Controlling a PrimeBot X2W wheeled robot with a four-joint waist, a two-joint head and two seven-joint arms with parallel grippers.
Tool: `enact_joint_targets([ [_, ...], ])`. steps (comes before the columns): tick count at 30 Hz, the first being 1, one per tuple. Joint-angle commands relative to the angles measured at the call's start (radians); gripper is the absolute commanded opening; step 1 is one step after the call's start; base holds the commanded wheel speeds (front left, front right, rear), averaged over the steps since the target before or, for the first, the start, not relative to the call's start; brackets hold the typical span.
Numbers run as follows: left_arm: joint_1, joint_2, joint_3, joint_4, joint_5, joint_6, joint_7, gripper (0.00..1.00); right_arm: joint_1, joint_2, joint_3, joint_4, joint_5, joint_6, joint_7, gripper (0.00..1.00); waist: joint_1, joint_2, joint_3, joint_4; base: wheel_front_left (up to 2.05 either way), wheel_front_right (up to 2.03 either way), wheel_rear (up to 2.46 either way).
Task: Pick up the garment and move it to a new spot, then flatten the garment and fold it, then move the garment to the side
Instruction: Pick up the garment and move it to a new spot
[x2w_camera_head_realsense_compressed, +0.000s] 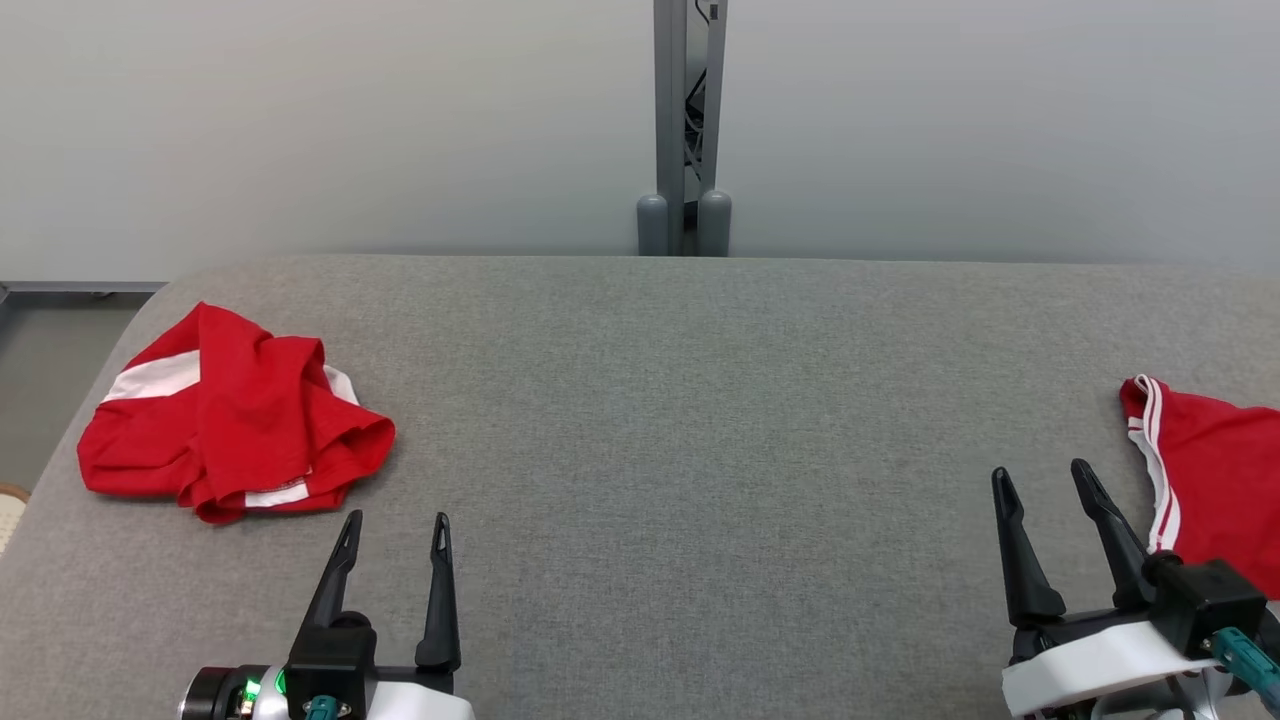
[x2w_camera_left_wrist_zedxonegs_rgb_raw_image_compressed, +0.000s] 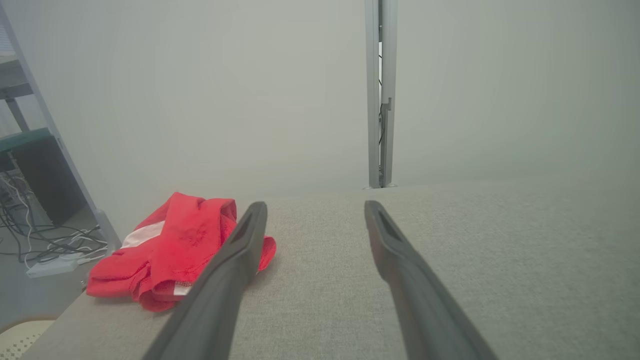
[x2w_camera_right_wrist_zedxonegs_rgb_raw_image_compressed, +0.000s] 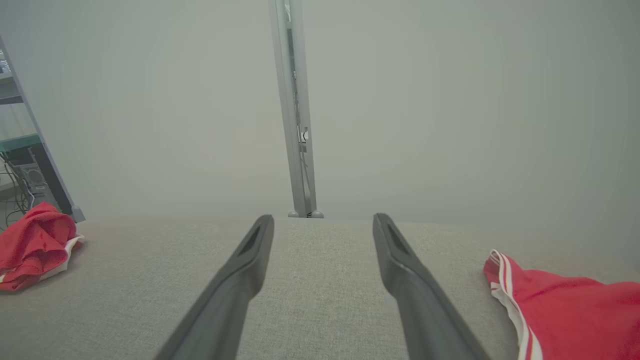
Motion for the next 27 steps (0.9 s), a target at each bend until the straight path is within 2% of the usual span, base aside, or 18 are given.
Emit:
enact_joint_targets([
  [1, -0.015, 0.005, 0.001, 0.003, 0.002, -0.003, 0.000, 1.00, 0.010, -0.002, 0.004, -0.004, 0.005, 0.000, 0.000, 1.00, 0.0000, 0.0000, 0.002, 0.021, 0.00, 0.00, 0.00],
  [7, -0.022, 0.005, -0.011, 0.007, 0.001, -0.006, 0.000, 1.00, 0.014, -0.002, 0.012, -0.006, 0.006, 0.000, 0.000, 1.00, 0.0000, 0.0000, 0.016, 0.096, 0.00, 0.00, 0.00],
  [21, -0.016, 0.005, 0.008, 0.001, 0.027, -0.031, 0.000, 1.00, 0.006, -0.003, 0.063, 0.010, 0.055, 0.000, 0.000, 1.00, 0.0000, 0.0000, 0.016, 0.371, 0.00, 0.00, 0.00],
  [27, 0.003, 0.004, 0.044, -0.021, 0.009, -0.029, 0.000, 1.00, -0.012, -0.003, 0.108, 0.017, 0.075, 0.000, 0.000, 1.00, 0.0000, 0.0000, 0.010, 0.422, 0.00, 0.00, 0.00],
])
